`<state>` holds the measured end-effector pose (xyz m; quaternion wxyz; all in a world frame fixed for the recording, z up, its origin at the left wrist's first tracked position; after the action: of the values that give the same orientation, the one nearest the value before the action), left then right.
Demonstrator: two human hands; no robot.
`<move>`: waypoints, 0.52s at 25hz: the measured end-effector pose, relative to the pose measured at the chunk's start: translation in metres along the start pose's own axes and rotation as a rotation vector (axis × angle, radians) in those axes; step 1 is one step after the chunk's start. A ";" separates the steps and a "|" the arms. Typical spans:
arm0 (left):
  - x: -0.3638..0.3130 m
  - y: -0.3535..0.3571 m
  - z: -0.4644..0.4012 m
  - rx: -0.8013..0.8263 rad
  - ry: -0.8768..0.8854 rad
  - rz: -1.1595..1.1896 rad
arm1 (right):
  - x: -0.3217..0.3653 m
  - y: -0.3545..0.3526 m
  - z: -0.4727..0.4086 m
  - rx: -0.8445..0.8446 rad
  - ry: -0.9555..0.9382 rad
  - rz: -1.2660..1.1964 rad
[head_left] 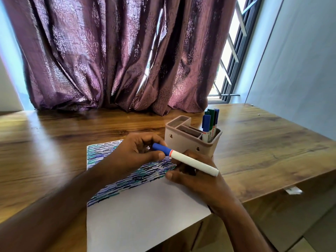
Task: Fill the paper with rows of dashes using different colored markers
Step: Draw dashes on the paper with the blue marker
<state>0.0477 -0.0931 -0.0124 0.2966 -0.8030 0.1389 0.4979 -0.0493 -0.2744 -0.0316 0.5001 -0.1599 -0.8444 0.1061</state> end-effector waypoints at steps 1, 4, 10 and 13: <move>-0.001 0.000 -0.001 -0.036 0.004 0.012 | -0.001 0.001 0.001 0.003 0.019 0.015; -0.006 0.001 -0.004 -0.087 0.024 0.079 | -0.004 0.001 0.002 -0.040 0.121 0.016; -0.023 0.004 -0.020 -0.230 0.093 0.303 | -0.003 -0.001 0.000 -0.031 0.140 0.130; -0.030 0.003 -0.028 -0.301 0.089 0.399 | 0.000 -0.001 -0.001 -0.021 0.136 0.153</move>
<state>0.0524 -0.1146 0.0223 0.0632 -0.8160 0.2317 0.5257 -0.0485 -0.2756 -0.0307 0.5452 -0.2359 -0.7948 0.1240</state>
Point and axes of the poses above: each hand's wrist, its own z-axis away from the middle knuckle, its own y-axis out of the palm, x = y × z, the point moved 2 cm from there along -z, towards the middle knuckle, and after that the axes turned 7 degrees about -y, right-handed, at the moved point
